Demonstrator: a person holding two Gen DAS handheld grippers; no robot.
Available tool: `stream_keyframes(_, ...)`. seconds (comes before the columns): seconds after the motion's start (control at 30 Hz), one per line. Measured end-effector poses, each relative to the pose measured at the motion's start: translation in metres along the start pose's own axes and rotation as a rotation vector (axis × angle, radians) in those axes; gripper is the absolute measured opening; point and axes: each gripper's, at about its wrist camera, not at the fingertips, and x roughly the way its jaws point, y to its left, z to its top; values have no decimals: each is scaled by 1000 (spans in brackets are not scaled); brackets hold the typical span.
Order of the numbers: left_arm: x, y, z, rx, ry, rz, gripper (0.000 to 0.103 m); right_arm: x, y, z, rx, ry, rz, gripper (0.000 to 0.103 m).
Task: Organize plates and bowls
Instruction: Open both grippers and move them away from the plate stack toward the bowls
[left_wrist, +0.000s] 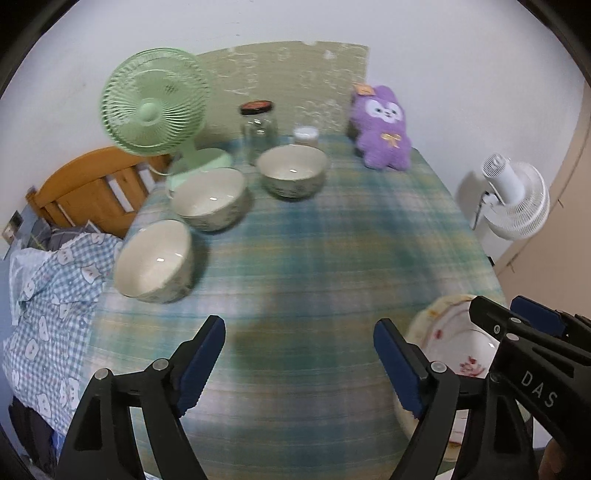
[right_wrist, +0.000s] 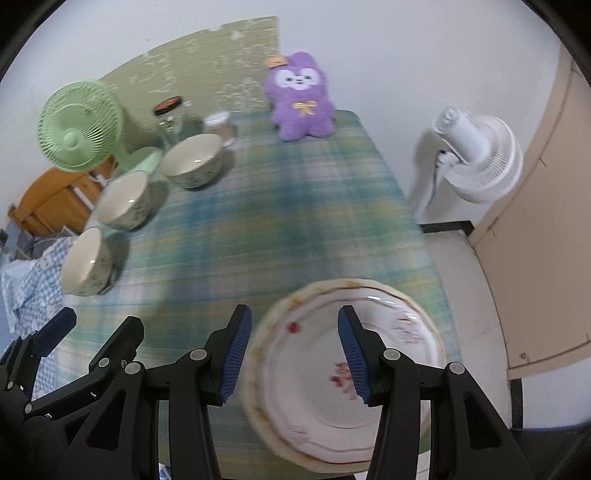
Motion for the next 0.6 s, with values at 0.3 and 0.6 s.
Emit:
stream_keyframes(0.3,7,88,15,-20,5,27,86,7,87,15,-2,-13,7,63)
stream_keyframes(0.6,38,158,31,13,20,27,87,25,169,32,-9,-73,-4,71)
